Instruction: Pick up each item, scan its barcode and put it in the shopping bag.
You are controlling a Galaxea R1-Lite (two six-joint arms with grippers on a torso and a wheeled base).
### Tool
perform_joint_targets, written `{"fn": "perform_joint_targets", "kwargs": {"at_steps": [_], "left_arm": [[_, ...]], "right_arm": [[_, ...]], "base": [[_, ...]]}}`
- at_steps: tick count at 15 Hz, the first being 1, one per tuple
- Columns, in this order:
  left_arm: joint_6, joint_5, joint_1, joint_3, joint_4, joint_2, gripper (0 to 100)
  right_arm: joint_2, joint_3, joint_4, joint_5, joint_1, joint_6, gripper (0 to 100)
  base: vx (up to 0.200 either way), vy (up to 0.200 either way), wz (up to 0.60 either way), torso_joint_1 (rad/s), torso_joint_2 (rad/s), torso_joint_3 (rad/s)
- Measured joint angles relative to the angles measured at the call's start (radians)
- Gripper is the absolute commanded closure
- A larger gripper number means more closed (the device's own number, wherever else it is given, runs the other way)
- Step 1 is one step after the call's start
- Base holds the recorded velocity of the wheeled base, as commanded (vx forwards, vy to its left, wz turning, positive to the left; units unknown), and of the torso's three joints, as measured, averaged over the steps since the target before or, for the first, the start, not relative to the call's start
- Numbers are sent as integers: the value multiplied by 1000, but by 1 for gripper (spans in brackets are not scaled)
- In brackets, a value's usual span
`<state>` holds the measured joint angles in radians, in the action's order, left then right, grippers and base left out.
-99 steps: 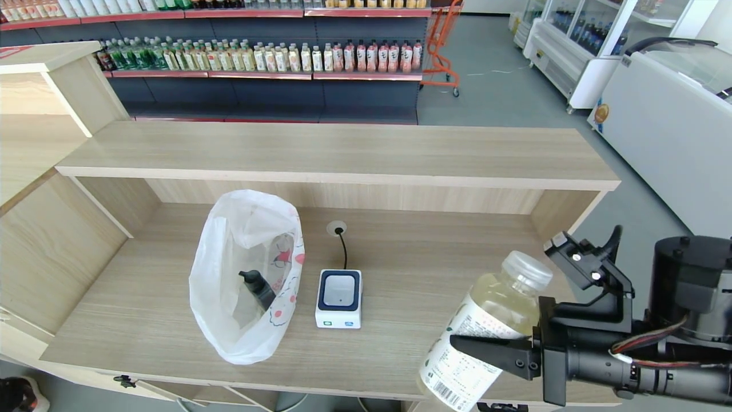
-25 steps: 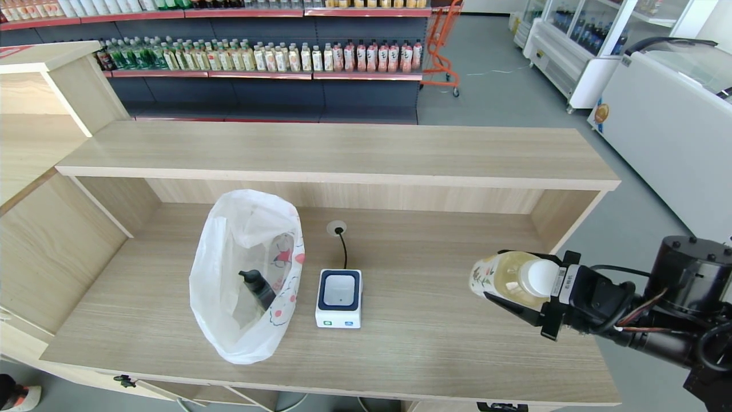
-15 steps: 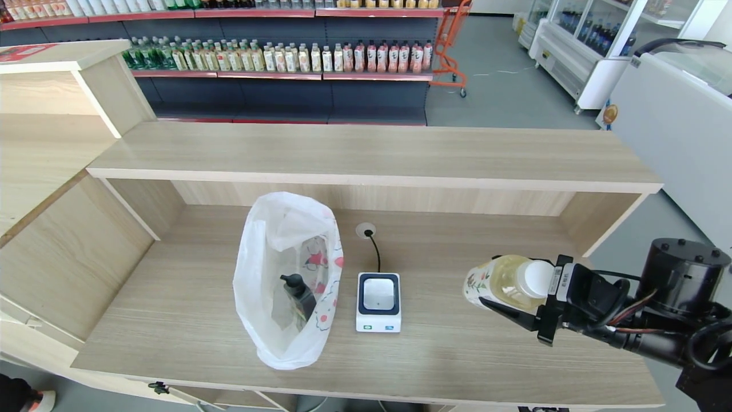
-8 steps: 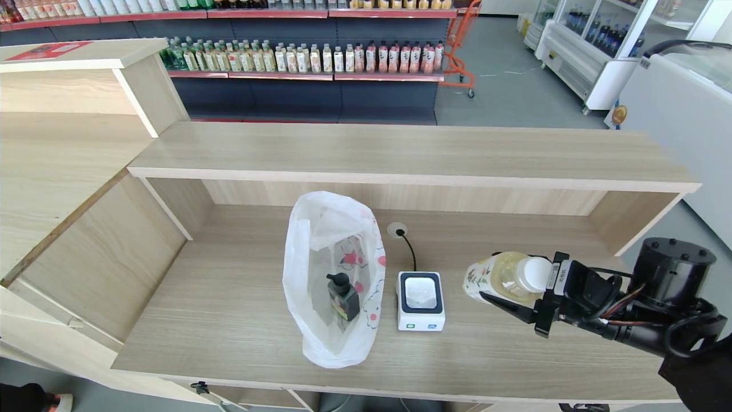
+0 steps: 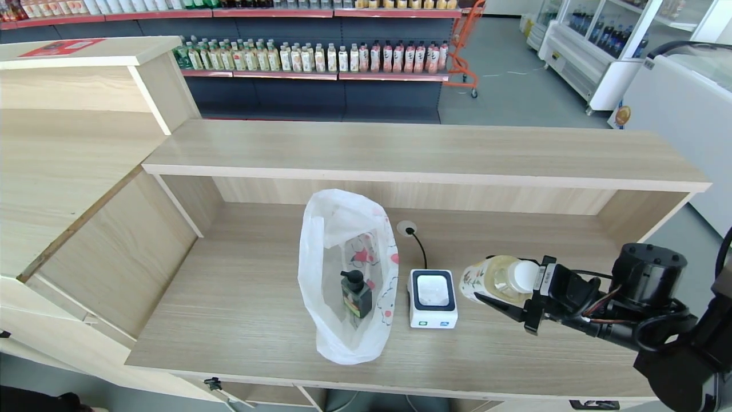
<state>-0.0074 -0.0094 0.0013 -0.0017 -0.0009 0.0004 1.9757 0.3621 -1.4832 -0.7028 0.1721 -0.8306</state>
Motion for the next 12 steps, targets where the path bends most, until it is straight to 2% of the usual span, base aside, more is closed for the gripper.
{"fn": "perform_joint_targets", "kwargs": {"at_steps": [6,12], "left_arm": [[0,0,1,0,0,0,0],[0,0,1,0,0,0,0]], "right_arm": [[72,35,-33,-40,-36,-24,100],[145,87,-37,-86,-28,-59,100]], "base": [[0,0,0,0,0,0],[0,0,0,0,0,0]]}}
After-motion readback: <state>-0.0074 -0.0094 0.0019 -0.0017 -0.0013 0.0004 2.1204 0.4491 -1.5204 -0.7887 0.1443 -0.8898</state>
